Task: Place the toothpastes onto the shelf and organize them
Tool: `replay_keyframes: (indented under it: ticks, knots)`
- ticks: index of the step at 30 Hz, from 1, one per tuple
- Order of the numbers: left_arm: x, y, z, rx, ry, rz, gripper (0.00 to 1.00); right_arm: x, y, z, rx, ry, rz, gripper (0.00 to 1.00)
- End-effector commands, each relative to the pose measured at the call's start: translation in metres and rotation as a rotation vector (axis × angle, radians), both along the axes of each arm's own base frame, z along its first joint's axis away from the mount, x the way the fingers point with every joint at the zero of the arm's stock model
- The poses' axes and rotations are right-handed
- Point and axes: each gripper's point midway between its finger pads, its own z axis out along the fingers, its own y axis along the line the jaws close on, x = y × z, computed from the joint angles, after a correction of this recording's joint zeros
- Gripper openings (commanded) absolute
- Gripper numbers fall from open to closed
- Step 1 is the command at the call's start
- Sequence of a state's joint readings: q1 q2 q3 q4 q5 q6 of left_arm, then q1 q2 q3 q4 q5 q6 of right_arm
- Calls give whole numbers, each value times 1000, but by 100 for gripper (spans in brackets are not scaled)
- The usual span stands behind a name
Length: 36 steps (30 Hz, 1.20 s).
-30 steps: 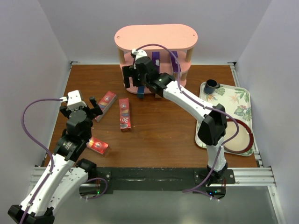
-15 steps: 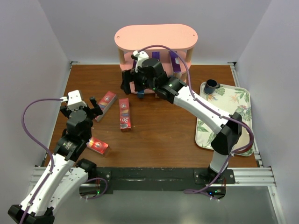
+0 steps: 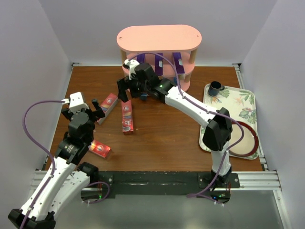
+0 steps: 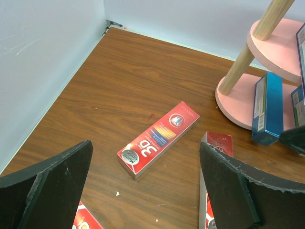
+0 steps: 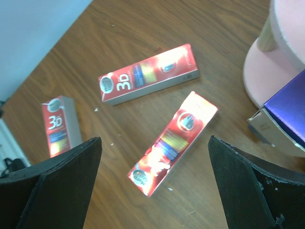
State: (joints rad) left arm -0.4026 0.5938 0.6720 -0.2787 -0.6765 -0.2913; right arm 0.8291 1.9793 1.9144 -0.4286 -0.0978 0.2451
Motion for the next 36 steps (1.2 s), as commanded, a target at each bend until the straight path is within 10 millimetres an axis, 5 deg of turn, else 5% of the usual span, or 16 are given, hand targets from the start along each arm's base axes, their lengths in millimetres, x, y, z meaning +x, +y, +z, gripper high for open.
replay_keyframes:
  ticks: [1, 21, 31, 36]
  knots:
    - [2, -2, 3, 11, -15, -9, 100, 23, -9, 37, -5, -137, -60, 99]
    - [5, -5, 0, 17, -4, -20, 100, 59, -17, 38, -41, -224, -118, 99]
    - [8, -12, -2, 16, 0, -61, 100, 27, -20, 66, 32, -217, -24, 99]
    - [11, -24, -8, 8, 19, -126, 100, 0, -45, 88, 72, -233, -23, 99]
